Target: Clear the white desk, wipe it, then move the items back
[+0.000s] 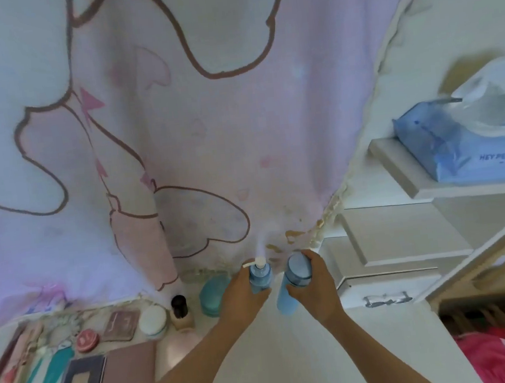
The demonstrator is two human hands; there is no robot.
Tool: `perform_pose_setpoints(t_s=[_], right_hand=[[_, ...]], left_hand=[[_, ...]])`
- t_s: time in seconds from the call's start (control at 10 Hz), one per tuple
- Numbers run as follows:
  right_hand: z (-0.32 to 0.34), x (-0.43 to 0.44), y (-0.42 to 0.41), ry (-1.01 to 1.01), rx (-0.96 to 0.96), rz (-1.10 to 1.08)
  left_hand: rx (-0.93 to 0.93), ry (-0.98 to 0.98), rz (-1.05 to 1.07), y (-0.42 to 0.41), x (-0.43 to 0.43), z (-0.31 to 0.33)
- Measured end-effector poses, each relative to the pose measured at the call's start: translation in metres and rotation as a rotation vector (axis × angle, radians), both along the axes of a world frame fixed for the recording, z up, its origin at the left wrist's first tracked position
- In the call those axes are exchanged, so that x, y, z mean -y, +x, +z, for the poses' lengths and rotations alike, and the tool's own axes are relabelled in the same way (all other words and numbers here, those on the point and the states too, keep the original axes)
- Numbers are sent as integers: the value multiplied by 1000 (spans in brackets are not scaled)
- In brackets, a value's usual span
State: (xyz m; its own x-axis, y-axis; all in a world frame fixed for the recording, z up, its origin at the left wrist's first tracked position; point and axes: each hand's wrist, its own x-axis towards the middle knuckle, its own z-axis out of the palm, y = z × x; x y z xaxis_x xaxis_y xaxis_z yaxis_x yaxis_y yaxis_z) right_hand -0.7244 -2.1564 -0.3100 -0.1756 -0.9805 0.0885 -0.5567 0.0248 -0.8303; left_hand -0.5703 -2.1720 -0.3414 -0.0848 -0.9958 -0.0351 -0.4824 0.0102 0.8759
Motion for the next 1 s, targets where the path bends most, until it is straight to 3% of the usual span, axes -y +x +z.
perform_pose_setpoints(t_s=[0.2, 0.5, 0.8, 1.0], right_hand=[[-14, 40, -12, -23, -9, 15], [-27, 46, -13, -17, -5, 33], [-7, 29, -10, 124, -150, 94], [8, -30, 3, 44, -199, -10]], left_hand=[[100, 44, 145, -15, 26, -8], [201, 62, 173, -14, 32, -22], [185, 79, 7, -5, 23, -2], [60, -6, -26, 13, -27, 11]])
